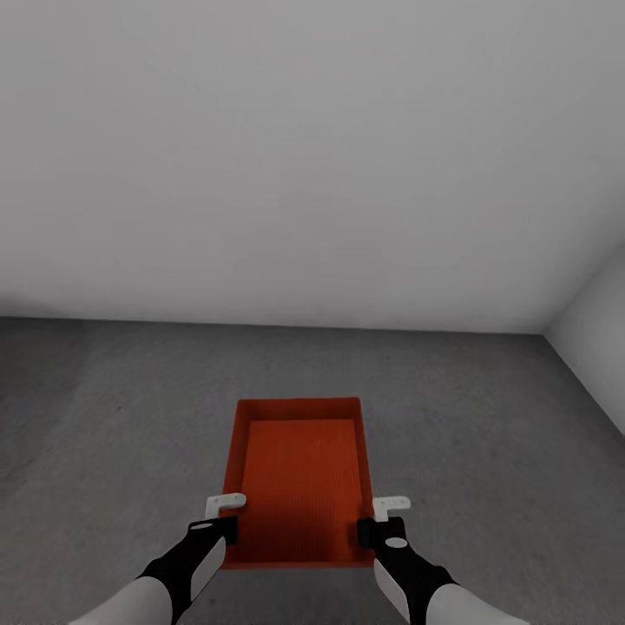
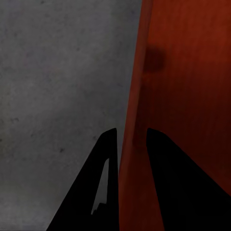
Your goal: Move the two storage containers from the living room to the garage. In the garage, place one container on the floor and stack the other container on top of it (either order is fine).
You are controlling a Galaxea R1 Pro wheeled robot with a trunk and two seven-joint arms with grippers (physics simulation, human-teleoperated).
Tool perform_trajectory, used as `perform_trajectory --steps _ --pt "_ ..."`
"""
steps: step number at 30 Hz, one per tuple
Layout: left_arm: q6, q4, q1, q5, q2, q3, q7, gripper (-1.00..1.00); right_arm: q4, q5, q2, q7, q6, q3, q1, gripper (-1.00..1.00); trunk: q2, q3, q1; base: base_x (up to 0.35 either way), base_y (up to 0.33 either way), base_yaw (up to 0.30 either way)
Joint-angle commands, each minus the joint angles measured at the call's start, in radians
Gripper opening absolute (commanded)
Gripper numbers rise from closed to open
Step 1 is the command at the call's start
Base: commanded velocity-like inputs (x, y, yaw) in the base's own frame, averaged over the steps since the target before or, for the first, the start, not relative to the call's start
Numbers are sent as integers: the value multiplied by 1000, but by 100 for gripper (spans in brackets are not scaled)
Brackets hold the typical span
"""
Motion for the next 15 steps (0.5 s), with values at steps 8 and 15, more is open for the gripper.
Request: perform_trajectory --steps 8,15 --pt "-50 -5 -1 -11 1 13 11 -100 16 -16 -1 -20 -4 -16 0 -100 0 -4 0 0 0 0" --pt "-50 -5 -1 -11 1 13 10 -100 16 -16 -2 -20 -1 -16 0 -100 0 -4 0 0 0 0"
